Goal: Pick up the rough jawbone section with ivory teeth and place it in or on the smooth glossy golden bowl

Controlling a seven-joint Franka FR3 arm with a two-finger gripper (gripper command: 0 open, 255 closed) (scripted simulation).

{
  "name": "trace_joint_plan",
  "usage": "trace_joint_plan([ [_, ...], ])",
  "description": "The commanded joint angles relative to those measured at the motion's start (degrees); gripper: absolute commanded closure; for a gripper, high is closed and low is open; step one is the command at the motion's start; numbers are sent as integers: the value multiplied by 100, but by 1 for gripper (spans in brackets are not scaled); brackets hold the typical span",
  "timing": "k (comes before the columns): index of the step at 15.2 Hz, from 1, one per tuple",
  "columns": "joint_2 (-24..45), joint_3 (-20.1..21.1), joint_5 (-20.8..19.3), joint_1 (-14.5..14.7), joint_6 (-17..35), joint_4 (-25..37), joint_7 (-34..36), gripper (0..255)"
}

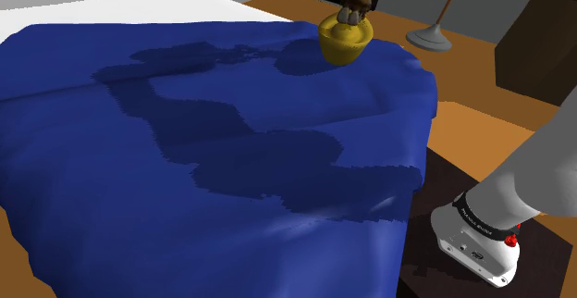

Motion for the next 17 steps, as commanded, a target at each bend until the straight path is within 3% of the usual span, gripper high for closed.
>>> trace_joint_plan([
  [1,-27,6,-9,21,163,-190,-44,255],
  [5,-104,18,-26,59,506,-620,-145,255],
  [12,-105,29,-28,49,507,-620,-144,255],
  [13,-38,28,-7,39,508,-561,-153,0],
  [17,-30,35,-5,48,549,-591,-155,0],
])
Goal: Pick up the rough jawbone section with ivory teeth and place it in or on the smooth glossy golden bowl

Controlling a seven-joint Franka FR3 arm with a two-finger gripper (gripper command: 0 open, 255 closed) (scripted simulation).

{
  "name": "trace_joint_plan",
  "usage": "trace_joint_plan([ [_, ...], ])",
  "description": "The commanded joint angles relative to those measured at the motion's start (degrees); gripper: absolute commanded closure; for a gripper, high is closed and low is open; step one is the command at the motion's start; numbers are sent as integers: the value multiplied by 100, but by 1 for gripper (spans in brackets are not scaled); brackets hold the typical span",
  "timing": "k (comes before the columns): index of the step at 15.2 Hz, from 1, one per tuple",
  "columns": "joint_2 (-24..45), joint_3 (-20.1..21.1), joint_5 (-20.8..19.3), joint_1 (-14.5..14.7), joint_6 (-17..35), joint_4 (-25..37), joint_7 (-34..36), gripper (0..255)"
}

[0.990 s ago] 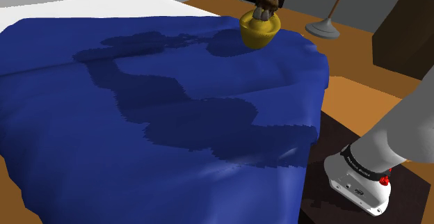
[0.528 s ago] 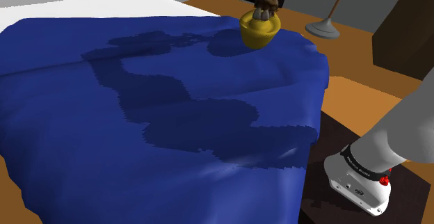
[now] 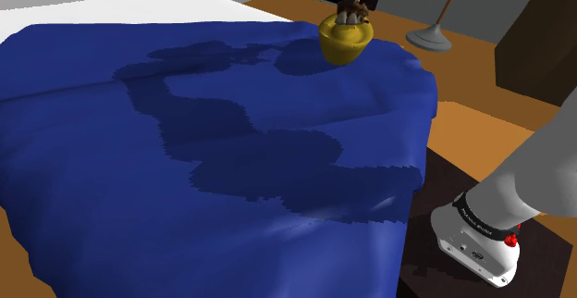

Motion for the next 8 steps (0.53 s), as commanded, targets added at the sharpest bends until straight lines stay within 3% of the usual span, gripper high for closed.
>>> trace_joint_plan([
  [1,-69,-5,-22,1,-49,-26,11,0],
  [5,123,-100,48,-202,-845,911,55,0],
  [8,122,-99,48,-203,-845,911,56,0],
])
